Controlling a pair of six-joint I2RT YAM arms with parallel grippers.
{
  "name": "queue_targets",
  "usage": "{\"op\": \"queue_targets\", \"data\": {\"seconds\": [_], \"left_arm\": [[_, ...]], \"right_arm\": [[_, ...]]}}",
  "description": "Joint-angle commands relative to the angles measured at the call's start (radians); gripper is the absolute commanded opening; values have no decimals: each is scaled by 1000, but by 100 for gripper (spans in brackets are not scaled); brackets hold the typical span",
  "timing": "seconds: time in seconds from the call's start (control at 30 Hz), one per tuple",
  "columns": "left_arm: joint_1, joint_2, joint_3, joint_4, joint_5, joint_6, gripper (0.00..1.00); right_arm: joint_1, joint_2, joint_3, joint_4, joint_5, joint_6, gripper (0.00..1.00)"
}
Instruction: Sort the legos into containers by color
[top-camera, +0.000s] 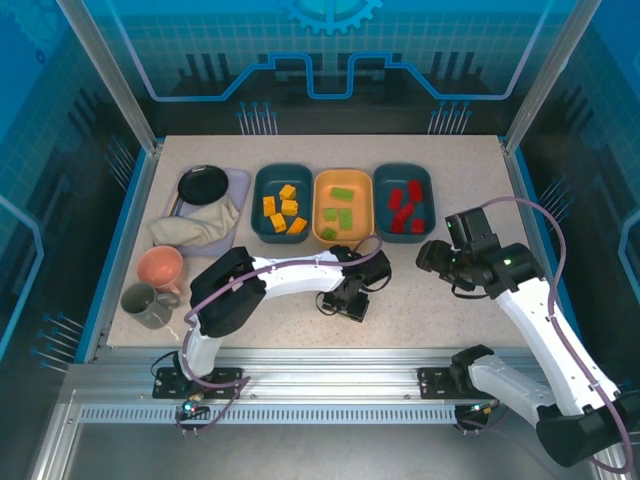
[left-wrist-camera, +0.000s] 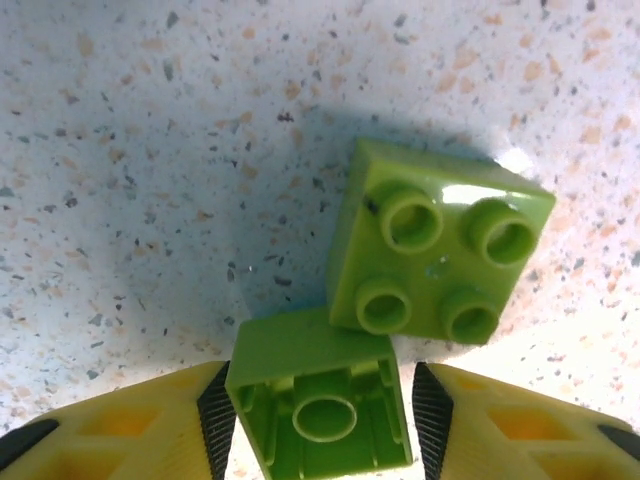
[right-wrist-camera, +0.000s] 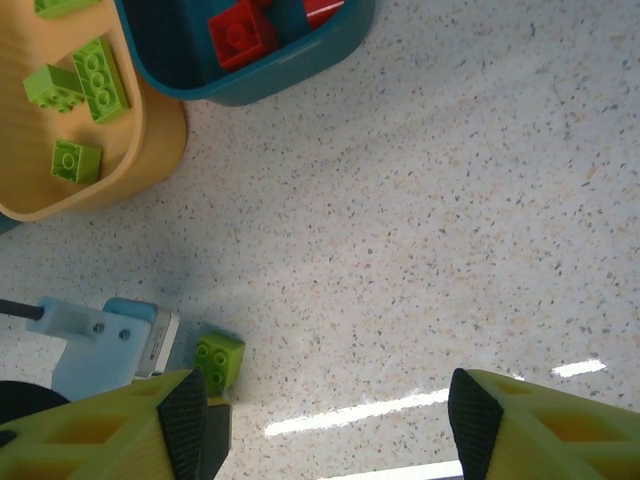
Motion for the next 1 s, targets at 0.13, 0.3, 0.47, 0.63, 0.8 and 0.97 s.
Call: {"op": "queue_targets", "data": {"seconds": [0.13,0.3,0.47,0.63,0.8,0.97], "left_arm": [[-2,9,20,-20,-50,31,34],[5,-85,2,-76,-82,26,32],[93,-231,22,-134,-59,10,32],[216,-229,160,-173,-32,42,32],[339,-137,325,-174,-7,82,33],[417,22,514,-150,39,120,34]], "right_arm": [[29,2,5,-26,-16,35,67],[29,20,42,-23,-17,21,67],[34,36,66,53,-71,-28,68],[72,68,10,248,-233,-62,69],[156,157,46,293,-222,-60,69],[182,215,57,306,-222,-39,69]]}}
